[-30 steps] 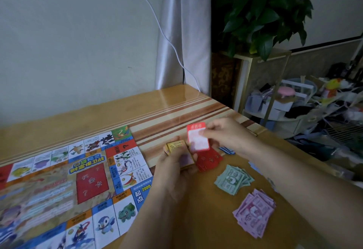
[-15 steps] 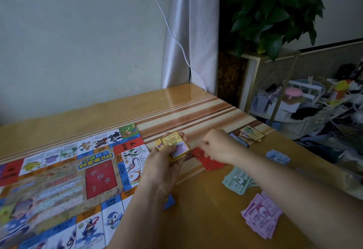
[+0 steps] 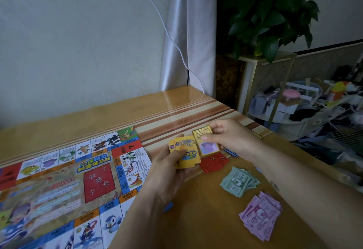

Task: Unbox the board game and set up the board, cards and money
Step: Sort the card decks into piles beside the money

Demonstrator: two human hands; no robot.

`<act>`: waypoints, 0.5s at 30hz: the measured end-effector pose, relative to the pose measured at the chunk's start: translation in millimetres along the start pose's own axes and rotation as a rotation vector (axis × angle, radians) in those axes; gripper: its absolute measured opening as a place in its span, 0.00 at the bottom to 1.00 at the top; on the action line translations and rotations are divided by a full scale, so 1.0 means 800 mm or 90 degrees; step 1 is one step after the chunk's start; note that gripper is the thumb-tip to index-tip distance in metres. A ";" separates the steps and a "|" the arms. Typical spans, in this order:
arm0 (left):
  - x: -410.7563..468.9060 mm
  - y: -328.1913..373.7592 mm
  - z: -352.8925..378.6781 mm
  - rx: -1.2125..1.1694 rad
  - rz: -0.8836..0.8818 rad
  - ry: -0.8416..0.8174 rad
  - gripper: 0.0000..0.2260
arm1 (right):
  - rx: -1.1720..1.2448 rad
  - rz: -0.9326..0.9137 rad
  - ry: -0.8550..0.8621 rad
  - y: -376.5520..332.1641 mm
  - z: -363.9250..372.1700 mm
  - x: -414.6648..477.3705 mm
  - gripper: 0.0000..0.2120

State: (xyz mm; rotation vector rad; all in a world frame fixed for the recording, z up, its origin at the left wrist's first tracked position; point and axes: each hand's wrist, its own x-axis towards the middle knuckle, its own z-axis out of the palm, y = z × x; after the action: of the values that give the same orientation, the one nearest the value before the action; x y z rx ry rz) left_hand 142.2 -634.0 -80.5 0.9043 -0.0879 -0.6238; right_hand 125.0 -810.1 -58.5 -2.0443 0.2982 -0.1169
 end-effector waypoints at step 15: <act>0.006 0.001 -0.008 0.113 0.049 0.064 0.07 | 0.078 -0.030 0.169 -0.006 -0.043 -0.006 0.05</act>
State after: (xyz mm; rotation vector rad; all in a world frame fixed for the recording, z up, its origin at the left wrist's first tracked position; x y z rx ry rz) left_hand 148.4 -632.1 -84.9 1.0974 -0.0882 -0.5034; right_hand 114.1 -836.2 -37.8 -1.9143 0.3967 -0.4271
